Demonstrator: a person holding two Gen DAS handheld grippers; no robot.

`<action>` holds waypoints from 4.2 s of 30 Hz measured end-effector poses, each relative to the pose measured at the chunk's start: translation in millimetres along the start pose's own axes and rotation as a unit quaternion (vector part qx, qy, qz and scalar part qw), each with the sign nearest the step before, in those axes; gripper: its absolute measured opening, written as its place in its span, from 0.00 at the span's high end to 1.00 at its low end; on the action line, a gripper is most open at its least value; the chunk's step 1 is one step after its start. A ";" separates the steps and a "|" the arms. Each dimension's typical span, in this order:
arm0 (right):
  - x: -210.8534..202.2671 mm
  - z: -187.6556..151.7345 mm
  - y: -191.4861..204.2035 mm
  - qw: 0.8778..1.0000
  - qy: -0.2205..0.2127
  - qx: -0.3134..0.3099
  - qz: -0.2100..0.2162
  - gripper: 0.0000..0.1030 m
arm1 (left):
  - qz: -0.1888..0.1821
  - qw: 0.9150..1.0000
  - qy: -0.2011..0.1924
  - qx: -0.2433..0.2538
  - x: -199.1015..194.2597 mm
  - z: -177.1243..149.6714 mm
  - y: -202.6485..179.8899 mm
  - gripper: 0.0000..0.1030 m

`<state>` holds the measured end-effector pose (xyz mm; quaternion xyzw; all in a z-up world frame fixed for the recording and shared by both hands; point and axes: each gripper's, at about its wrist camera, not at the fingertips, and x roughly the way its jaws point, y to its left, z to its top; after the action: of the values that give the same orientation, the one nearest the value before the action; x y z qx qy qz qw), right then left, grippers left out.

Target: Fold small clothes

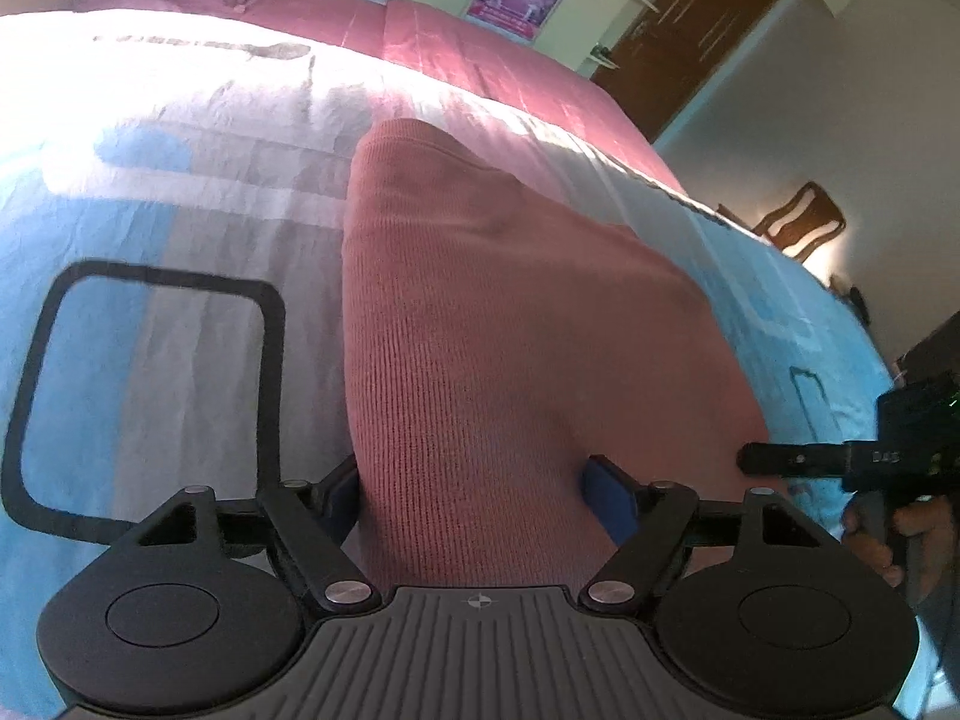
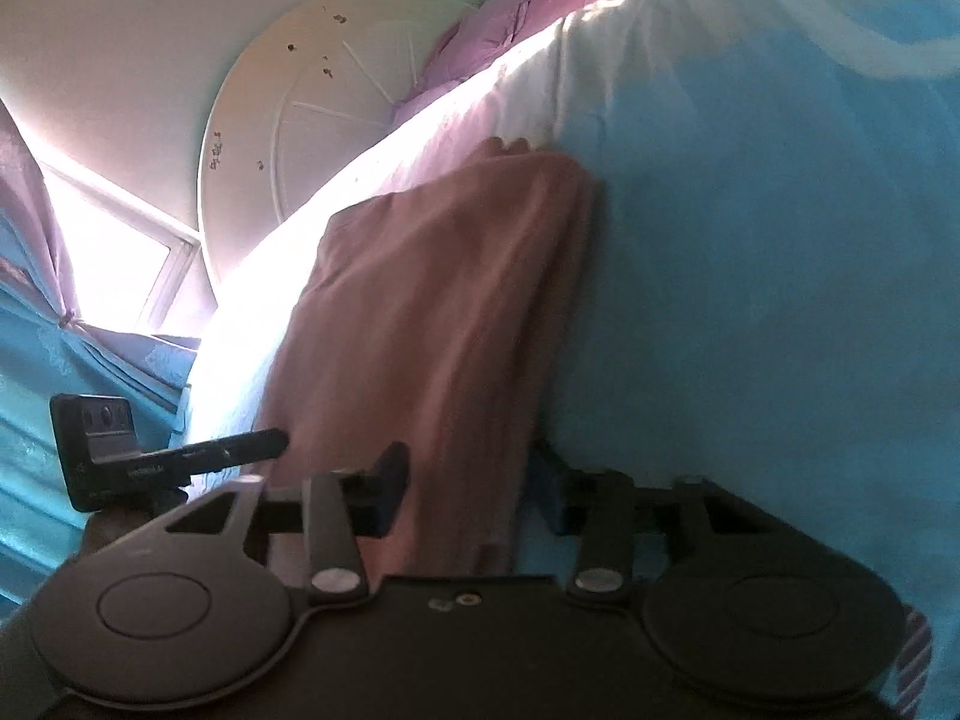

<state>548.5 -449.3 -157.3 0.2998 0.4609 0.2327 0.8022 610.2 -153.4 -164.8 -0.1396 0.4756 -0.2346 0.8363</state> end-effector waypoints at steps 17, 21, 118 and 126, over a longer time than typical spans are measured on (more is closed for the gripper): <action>22.3 1.0 67.6 0.988 -0.035 -0.107 -0.107 0.80 | 0.101 0.992 -0.043 0.070 -4.2 11.5 -55.6 0.68; 16.5 1.5 80.2 0.984 -0.046 -0.130 -0.115 0.80 | 0.105 0.991 -0.042 0.074 -8.3 12.4 -60.0 0.68; 202.4 -156.0 306.4 0.896 -0.011 -0.350 -0.273 0.68 | 0.126 0.980 -0.121 0.099 -199.9 -112.8 138.7 0.53; 189.1 -168.2 305.0 0.902 -0.026 -0.327 -0.282 0.68 | 0.165 0.977 -0.092 0.099 -199.7 -150.4 127.7 0.53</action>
<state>459.4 -64.4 -125.1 -0.1157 0.4031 0.1267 0.8989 426.4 58.6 -153.8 0.0031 0.3879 -0.1249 0.9132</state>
